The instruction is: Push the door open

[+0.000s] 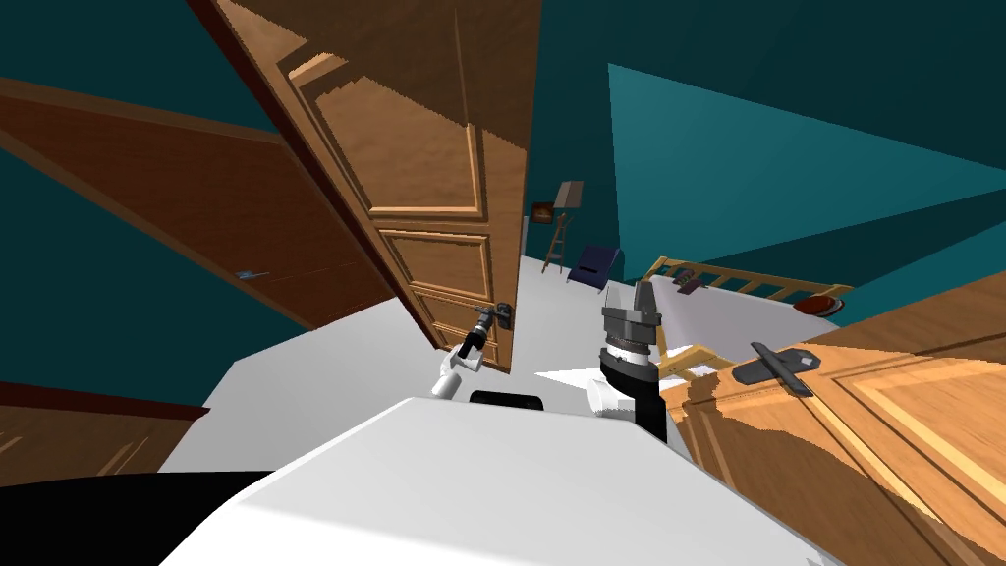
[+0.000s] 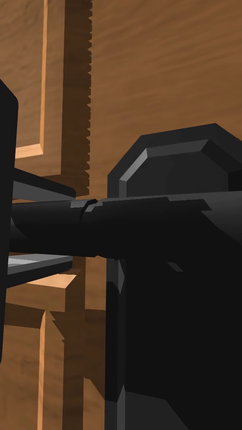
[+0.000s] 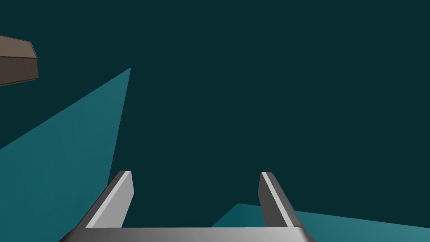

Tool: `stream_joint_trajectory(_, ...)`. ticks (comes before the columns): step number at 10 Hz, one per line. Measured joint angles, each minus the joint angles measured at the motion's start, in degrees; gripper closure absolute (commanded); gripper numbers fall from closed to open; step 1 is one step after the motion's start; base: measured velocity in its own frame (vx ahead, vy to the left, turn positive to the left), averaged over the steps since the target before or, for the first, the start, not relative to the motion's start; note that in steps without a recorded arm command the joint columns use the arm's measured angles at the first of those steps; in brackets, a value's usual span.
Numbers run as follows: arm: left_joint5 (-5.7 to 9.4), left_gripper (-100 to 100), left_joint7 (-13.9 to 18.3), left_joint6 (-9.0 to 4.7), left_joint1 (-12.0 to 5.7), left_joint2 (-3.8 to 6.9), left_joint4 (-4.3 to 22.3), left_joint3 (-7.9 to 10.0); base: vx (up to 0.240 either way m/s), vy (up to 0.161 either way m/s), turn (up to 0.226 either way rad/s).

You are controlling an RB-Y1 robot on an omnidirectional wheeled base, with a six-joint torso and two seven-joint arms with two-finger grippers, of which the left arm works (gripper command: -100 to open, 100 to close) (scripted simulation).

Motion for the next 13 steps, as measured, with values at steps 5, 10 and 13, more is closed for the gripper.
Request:
stream_joint_trajectory(5, 0.28, 100, -0.8, 0.07, -1.16, -1.26, 1.2, 4.32, 0.111, -0.141, 0.072)
stream_joint_trajectory(10, 0.65, 100, -1.2, 0.3, -0.84, 0.02, 1.4, 6.66, 0.151, -0.129, 0.075)
stream_joint_trajectory(13, 0.85, 100, -1.6, 0.19, -0.53, 0.14, 0.7, 8.48, 0.17, -0.116, 0.069)
